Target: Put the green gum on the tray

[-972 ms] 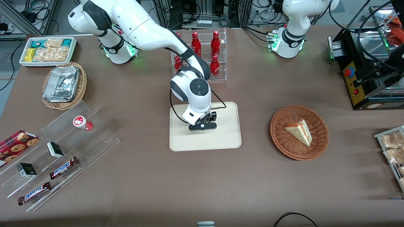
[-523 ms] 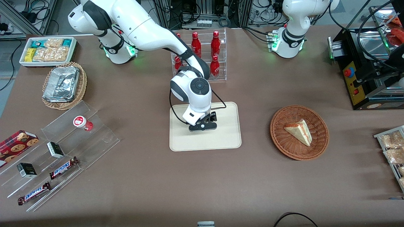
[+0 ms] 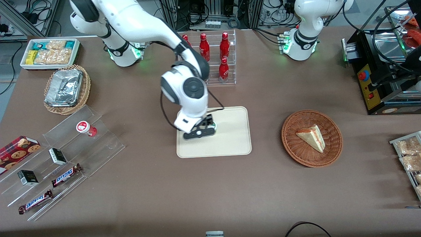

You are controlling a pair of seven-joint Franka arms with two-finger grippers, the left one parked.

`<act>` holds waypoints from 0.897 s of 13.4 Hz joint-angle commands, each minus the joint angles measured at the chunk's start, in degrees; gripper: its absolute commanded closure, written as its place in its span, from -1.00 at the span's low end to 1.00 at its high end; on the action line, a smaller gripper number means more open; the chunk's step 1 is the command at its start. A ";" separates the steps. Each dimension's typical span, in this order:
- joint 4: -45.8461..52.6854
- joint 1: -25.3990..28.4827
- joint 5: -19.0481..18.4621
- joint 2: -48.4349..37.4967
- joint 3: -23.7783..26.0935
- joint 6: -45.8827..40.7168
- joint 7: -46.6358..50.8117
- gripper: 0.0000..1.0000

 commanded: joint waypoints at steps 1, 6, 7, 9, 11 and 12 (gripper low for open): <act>-4.79 -4.15 -0.36 -5.59 0.78 -3.22 -3.94 -1.00; -4.80 -13.98 0.17 -10.78 0.79 -11.58 -15.43 -1.00; -5.41 -16.01 0.34 -12.27 0.79 -12.03 -18.43 -1.00; -7.77 -22.50 1.31 -15.43 1.40 -12.12 -21.00 -1.00; -11.55 -28.13 1.66 -18.94 2.37 -10.28 -21.01 -1.00; -13.13 -30.59 1.66 -20.61 2.37 -9.49 -21.00 -1.00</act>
